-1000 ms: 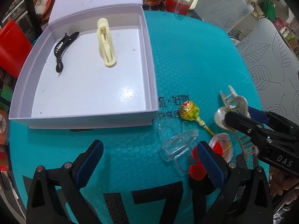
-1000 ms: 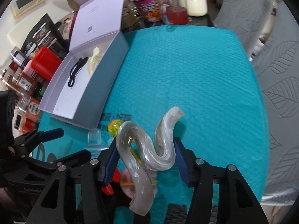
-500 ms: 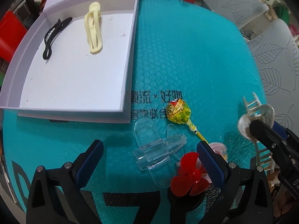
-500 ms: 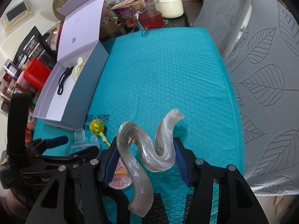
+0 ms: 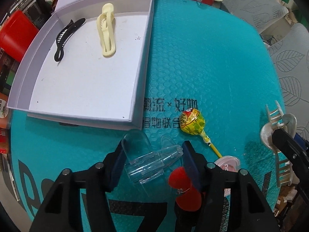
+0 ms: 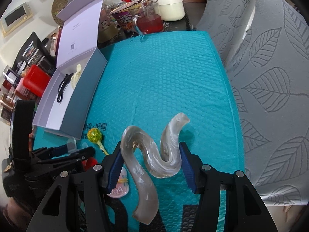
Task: Organize rigid objects
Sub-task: 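Lift both held clips and carry them toward the white box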
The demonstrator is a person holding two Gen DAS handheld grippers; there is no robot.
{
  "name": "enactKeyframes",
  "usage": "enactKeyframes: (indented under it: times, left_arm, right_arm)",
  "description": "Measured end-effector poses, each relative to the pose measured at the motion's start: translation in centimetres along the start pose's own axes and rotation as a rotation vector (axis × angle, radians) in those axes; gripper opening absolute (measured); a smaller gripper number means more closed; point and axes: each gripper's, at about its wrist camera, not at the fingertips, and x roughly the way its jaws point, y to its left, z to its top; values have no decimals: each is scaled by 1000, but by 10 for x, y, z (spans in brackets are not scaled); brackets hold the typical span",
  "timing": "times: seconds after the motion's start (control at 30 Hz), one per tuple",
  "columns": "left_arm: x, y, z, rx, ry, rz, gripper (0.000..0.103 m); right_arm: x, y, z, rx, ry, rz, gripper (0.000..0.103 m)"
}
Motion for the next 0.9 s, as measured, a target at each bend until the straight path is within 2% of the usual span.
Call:
enactKeyframes:
  times: [0.13, 0.3, 0.57, 0.77, 0.9]
  left_arm:
    - [-2, 9, -3, -34, 14, -41, 57]
    - [-11, 19, -10, -44, 6, -49, 57]
    - [-41, 28, -16, -45, -59, -36, 57]
    - [-71, 50, -30, -49, -105, -34, 57]
    - [-83, 54, -26, -60, -129, -37, 57]
  right_arm:
    - [-3, 1, -1, -3, -5, 9, 55]
    - [-7, 6, -3, -14, -9, 23, 55]
    - [-17, 19, -6, -41, -19, 45, 55]
    - [-30, 32, -11, -66, -34, 64, 55]
    - [-40, 42, -16, -79, -47, 80, 55]
